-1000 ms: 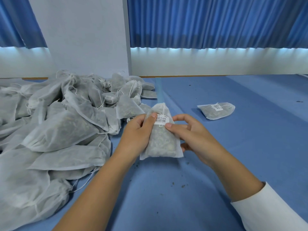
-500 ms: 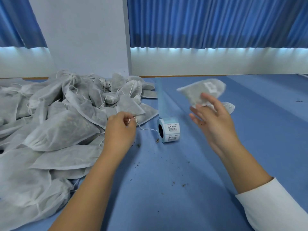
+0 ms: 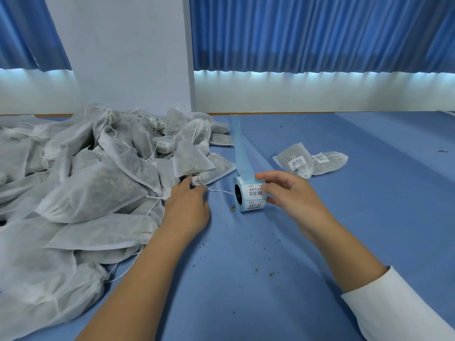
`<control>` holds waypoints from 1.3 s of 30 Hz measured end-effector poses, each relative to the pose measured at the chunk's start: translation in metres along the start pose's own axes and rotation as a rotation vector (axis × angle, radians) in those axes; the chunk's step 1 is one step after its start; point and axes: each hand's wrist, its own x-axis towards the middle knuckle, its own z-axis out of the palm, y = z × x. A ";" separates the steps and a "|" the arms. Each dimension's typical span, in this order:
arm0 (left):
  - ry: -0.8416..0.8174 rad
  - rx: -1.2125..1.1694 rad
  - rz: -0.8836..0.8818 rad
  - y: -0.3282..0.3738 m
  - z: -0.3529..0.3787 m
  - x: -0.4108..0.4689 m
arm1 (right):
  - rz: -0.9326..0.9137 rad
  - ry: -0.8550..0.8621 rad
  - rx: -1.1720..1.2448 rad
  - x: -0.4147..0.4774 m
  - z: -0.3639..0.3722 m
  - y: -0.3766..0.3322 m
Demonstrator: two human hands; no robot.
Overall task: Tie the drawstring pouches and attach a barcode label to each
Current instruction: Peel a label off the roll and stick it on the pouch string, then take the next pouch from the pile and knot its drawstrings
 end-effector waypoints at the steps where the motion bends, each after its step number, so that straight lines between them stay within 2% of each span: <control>1: -0.007 0.014 -0.004 0.000 0.001 0.001 | -0.002 -0.004 -0.014 0.000 0.000 0.001; 9: -0.045 0.177 -0.002 -0.002 0.002 0.002 | -0.036 0.010 -0.079 -0.001 0.001 0.000; 16: -0.085 0.170 0.027 0.002 0.003 0.005 | -0.054 0.005 -0.128 -0.001 0.002 0.002; 22: 0.107 0.050 0.109 0.002 0.001 0.004 | -0.111 0.018 -0.220 0.000 0.003 0.005; 26: 0.384 -0.193 0.147 0.009 -0.018 0.000 | -0.140 0.027 -0.278 -0.002 0.002 0.004; 29: 0.533 -0.265 0.192 0.014 -0.033 -0.008 | -0.199 0.084 -0.302 -0.004 0.003 0.002; 33: 0.524 -0.276 0.314 0.018 -0.043 -0.017 | -0.355 0.189 -0.436 -0.010 0.008 -0.003; 39: 0.473 -0.271 0.532 0.023 -0.040 -0.020 | -0.528 0.196 -0.514 -0.018 0.018 -0.006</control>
